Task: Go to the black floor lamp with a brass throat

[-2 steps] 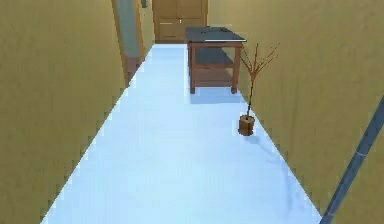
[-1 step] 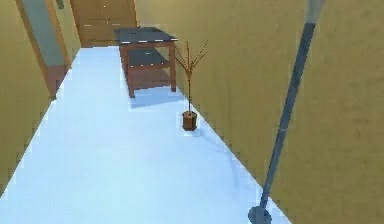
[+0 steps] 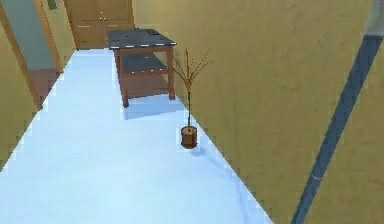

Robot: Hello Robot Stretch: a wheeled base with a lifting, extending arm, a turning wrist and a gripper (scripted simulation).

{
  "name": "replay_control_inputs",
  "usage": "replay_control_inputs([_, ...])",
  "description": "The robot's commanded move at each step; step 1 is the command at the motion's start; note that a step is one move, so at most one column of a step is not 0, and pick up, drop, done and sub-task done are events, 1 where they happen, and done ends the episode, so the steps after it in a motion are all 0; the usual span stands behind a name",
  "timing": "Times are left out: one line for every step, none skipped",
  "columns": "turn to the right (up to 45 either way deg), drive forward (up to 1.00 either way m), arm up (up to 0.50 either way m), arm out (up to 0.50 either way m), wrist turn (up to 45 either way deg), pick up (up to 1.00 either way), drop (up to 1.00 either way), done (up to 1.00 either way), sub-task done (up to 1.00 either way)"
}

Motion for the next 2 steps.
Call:
replay_control_inputs([36.0,0.0,0.0,0.0,0.0,0.0,0.0,0.0,0.0])
replay_control_inputs([0.0,0.0,0.0,0.0,0.0,0.0,0.0,1.0,0.0])
